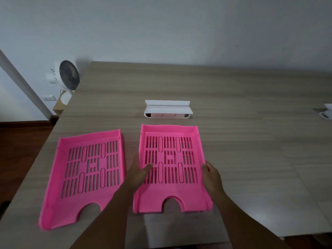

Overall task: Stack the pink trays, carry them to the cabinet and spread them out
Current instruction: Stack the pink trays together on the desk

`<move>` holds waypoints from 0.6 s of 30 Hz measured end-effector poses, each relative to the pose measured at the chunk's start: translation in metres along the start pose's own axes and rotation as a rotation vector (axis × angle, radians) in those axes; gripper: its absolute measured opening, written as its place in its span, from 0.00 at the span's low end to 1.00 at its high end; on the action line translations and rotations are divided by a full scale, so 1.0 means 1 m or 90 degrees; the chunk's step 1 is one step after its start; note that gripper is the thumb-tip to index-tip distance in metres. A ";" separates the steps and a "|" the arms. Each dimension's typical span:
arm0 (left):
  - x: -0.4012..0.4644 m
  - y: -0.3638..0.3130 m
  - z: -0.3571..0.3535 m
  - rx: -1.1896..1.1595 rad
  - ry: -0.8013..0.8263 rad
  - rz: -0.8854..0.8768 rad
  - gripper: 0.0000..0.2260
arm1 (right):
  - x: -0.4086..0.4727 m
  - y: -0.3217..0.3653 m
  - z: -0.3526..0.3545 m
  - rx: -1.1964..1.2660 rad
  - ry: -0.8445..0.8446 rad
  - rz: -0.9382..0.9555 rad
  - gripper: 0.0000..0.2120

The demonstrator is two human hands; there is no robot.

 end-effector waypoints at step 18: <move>0.022 -0.004 -0.001 0.078 -0.054 0.011 0.23 | 0.016 -0.006 0.005 -0.102 -0.020 0.004 0.10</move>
Point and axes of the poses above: each hand's wrist, its own x-axis towards the middle knuckle, its own z-axis out of the back of the hand, y = z × x, the point moved 5 cm from there along x, towards the middle knuckle, and after that the axes turned 12 degrees about y, right-handed, at the moved point
